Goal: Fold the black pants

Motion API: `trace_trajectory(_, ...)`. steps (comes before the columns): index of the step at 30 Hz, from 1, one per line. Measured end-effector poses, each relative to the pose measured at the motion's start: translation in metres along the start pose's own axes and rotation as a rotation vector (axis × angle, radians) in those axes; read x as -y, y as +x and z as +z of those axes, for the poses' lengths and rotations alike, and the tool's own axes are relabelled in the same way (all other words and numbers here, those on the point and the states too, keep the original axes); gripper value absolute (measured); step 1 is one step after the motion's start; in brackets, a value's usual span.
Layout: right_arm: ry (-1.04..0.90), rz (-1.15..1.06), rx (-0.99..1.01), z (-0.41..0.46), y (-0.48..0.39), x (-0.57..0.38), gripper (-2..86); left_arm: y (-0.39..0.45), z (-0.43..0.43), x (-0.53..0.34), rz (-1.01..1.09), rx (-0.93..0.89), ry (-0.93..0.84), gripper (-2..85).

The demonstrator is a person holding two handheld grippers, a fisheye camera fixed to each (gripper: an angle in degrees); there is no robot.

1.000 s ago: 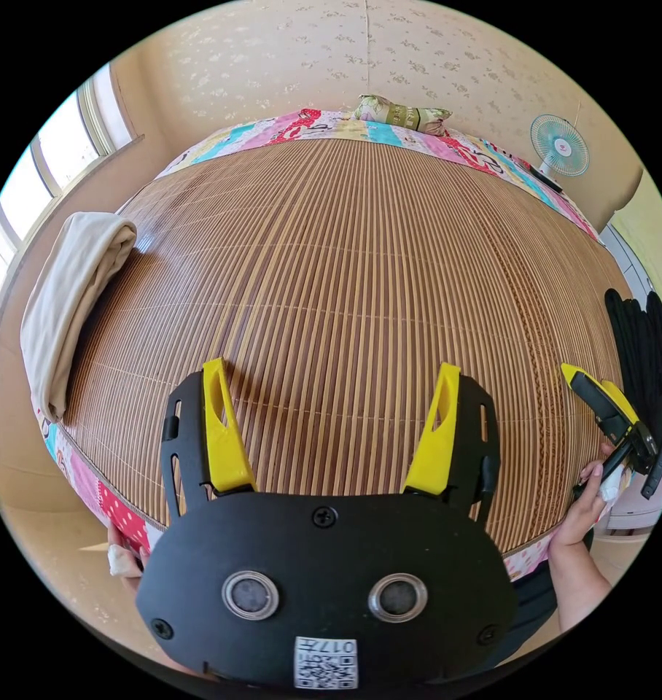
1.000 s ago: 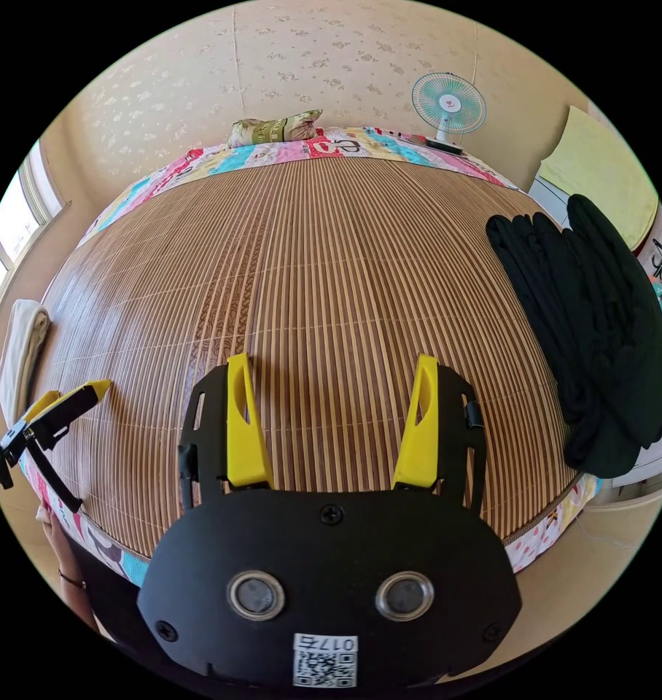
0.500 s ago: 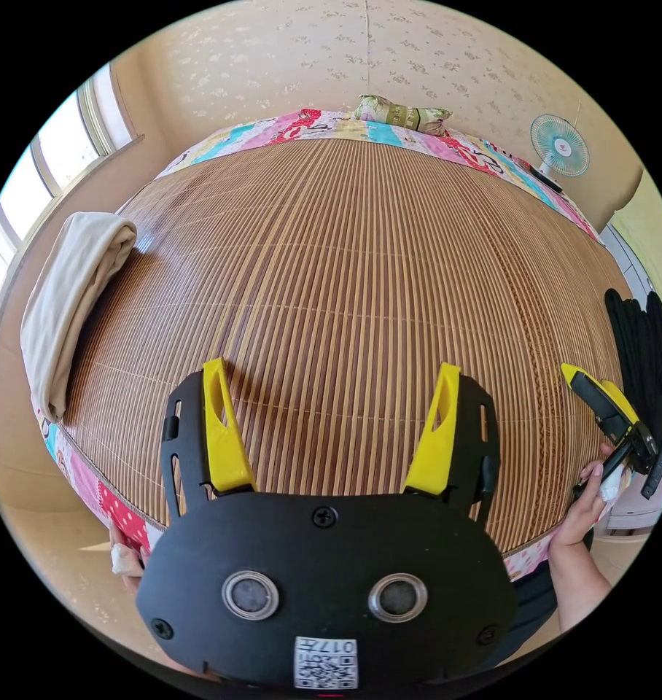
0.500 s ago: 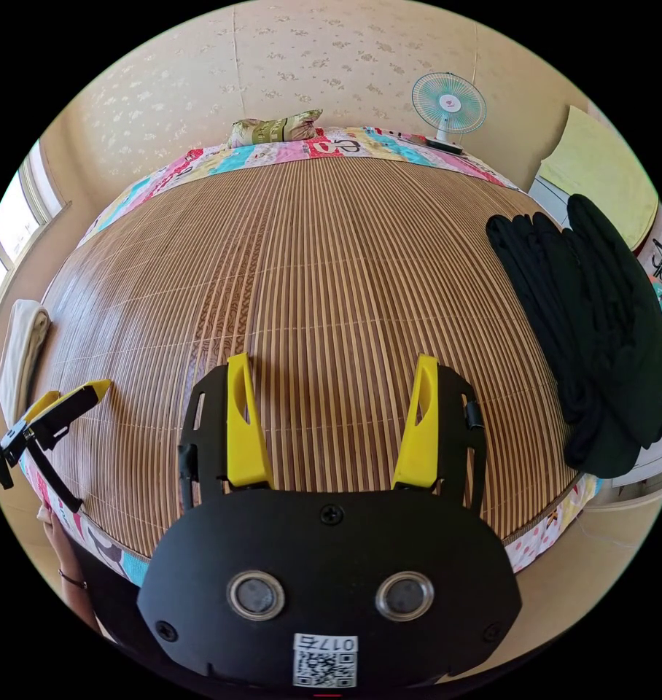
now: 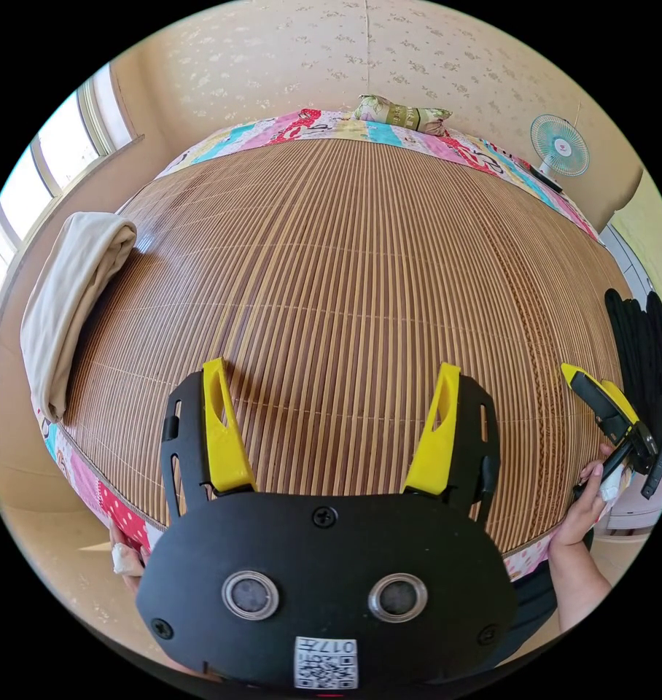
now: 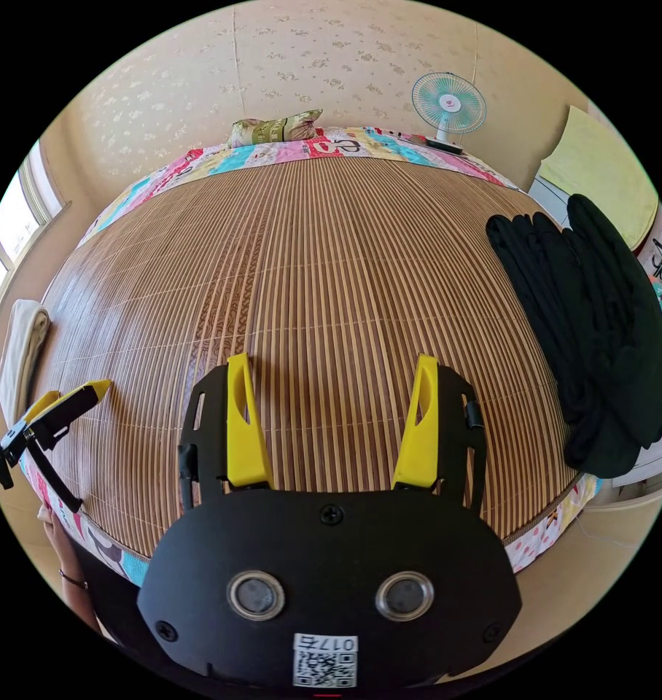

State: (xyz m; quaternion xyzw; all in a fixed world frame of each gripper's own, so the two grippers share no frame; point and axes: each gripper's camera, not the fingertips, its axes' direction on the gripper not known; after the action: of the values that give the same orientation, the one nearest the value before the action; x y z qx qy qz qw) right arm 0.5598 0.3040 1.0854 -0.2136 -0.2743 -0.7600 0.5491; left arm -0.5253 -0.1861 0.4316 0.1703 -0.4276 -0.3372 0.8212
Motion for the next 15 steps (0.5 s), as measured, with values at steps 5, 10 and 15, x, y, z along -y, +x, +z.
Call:
trace_trajectory(5, 0.000, 0.001, 0.000, -0.0006, -0.0002, 0.0006, 28.5, 0.0026, -0.0024, -0.0001, 0.000, 0.000, 0.000, 36.5)
trace_trajectory(10, 0.000, 0.001, 0.000, -0.0013, -0.0004, 0.0010, 28.5, 0.0057, -0.0054, -0.0001, -0.001, 0.000, 0.000, 36.5)
trace_trajectory(15, 0.000, 0.002, 0.000, -0.0019, -0.0004, 0.0014, 28.5, 0.0097, -0.0092, 0.0002, -0.001, 0.000, 0.001, 36.5)
